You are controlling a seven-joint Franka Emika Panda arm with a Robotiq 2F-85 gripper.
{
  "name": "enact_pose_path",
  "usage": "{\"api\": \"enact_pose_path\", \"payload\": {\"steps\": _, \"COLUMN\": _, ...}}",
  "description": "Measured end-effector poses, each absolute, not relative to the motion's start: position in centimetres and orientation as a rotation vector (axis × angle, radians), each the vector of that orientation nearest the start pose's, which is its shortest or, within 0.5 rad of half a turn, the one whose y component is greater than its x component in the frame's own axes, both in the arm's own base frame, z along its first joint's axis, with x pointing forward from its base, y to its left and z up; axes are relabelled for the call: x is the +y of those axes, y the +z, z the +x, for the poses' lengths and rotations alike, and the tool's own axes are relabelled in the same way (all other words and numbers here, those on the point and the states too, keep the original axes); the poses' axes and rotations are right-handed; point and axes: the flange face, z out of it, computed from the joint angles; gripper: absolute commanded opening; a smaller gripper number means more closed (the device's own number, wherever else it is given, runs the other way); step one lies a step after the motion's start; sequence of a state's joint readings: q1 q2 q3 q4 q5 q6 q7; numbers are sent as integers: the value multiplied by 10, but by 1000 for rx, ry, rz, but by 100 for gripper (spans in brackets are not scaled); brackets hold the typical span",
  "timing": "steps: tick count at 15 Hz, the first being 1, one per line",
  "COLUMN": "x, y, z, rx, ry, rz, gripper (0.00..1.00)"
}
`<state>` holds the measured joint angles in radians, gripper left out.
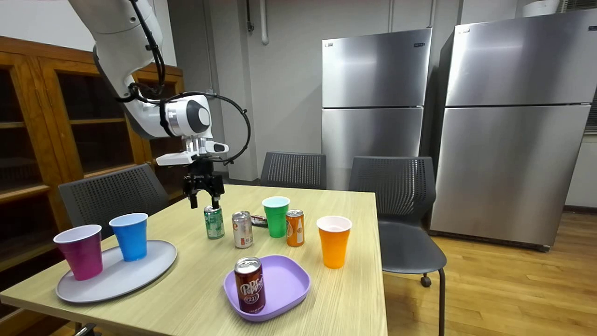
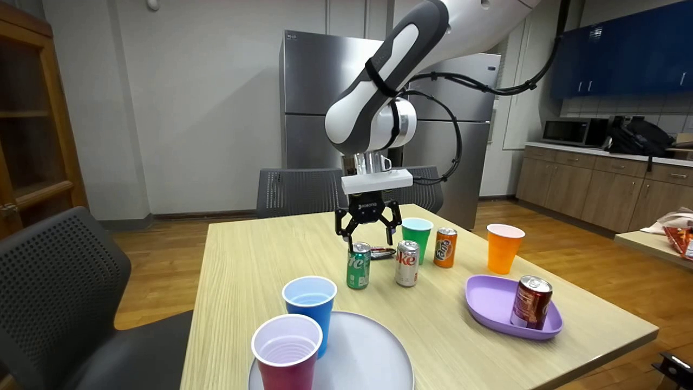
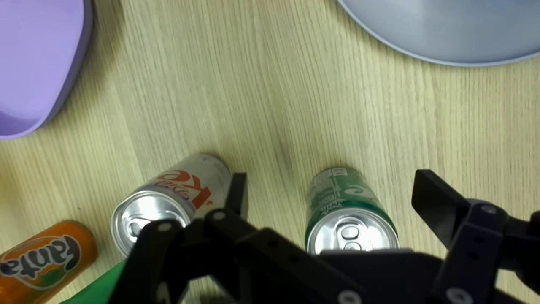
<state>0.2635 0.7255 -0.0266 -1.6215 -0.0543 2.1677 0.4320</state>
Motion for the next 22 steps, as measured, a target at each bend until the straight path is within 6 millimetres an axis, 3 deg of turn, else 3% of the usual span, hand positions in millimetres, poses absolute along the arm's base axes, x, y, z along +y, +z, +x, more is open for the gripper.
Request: {"api": "enact_pose_path", "payload": {"steps": 22, "x": 163, "y": 157, "z": 675, "rx": 240, "ry": 48, "rz": -3203, "gripper": 100}}
